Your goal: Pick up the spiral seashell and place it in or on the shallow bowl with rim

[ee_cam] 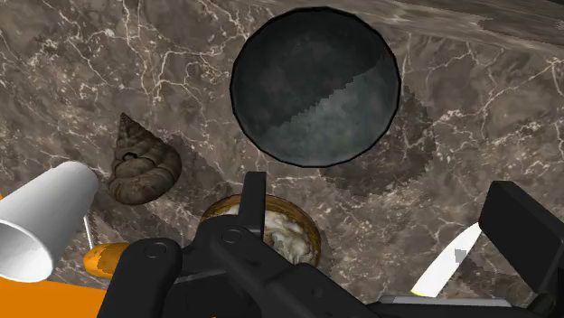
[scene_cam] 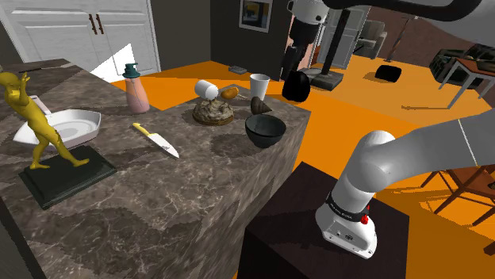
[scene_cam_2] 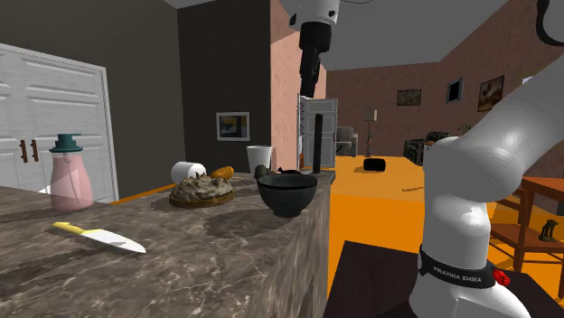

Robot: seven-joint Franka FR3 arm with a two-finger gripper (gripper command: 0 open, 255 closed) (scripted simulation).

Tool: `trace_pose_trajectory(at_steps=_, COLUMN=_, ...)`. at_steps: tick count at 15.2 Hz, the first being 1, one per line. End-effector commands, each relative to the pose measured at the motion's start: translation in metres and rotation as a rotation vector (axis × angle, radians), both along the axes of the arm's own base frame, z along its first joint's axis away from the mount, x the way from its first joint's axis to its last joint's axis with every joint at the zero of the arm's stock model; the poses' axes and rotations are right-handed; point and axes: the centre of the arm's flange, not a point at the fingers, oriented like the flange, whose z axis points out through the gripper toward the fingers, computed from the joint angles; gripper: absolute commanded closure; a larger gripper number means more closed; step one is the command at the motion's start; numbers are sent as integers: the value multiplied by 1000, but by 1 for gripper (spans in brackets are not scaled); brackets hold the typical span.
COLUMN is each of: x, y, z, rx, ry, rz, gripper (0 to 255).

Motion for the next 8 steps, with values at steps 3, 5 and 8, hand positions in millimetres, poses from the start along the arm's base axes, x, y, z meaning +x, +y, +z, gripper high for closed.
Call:
trace_pose_trajectory(at_steps=3, x=10, y=-20, z=-16, rx=9, ry=-5, rz=13, gripper=0)
trace_pose_trajectory(at_steps=5, x=20, y=-39, z=-32, rx=17, ry=-10, rz=26, gripper=0)
trace_pose_trajectory(at_steps=8, x=36, y=-67, z=-57, rx=31, ry=-18, rz=46, gripper=0)
